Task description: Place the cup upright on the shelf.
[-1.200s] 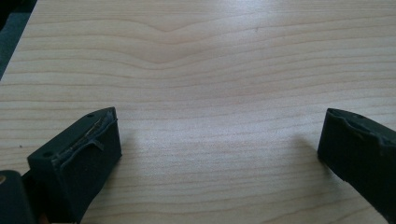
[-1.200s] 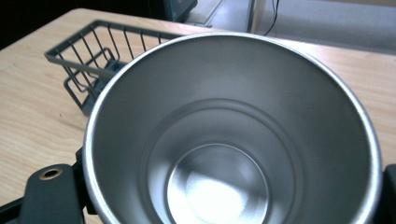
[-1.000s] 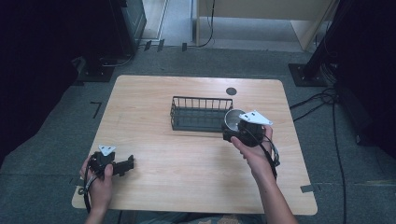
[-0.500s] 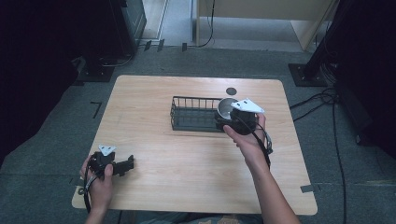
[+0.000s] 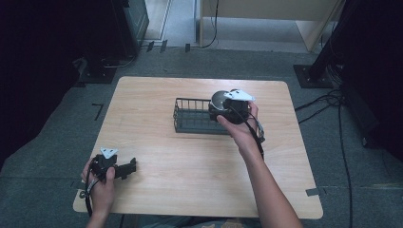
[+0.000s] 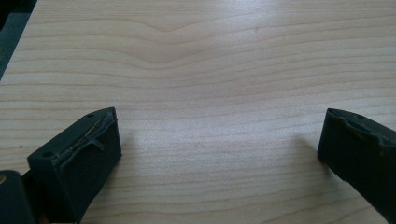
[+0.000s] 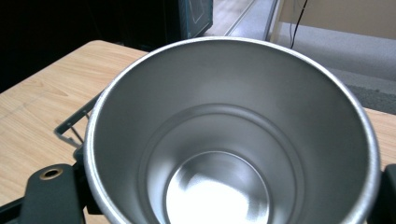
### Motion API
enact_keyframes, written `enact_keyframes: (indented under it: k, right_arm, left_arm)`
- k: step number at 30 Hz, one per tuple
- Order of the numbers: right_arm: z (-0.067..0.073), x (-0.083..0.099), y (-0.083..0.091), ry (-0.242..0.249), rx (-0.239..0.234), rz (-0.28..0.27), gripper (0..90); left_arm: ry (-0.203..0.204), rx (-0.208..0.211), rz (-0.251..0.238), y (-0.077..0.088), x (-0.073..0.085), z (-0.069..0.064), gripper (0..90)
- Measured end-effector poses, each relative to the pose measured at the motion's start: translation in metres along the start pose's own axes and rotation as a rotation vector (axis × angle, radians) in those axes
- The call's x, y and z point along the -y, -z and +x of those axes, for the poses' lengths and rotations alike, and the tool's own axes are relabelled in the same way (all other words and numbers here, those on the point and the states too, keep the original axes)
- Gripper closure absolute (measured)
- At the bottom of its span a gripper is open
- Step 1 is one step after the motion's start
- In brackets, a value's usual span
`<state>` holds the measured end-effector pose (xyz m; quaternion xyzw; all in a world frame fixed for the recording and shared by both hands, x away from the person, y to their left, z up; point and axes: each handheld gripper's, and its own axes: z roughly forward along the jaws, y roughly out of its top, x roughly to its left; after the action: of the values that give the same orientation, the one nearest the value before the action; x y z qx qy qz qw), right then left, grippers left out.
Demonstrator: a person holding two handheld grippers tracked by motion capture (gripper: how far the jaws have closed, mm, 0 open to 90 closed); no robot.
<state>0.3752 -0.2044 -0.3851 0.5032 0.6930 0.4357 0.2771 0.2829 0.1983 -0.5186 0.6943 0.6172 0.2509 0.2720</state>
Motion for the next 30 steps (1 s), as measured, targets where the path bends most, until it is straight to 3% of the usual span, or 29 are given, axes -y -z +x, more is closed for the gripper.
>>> enact_keyframes:
  k: [6,14,30]
  right_arm:
    - [-0.002,-0.003,-0.020,-0.023,0.010,0.011,17.8]
    - [-0.003,0.002,-0.039,-0.020,0.017,0.047,17.8]
    - [-0.009,0.008,-0.060,-0.032,0.032,0.070,18.2]
  left_arm:
    - [0.001,0.000,-0.001,0.000,0.000,0.000,0.0]
    - [0.001,0.000,0.000,0.000,0.000,0.000,0.0]
    - [0.001,0.000,-0.001,0.000,0.000,0.000,0.0]
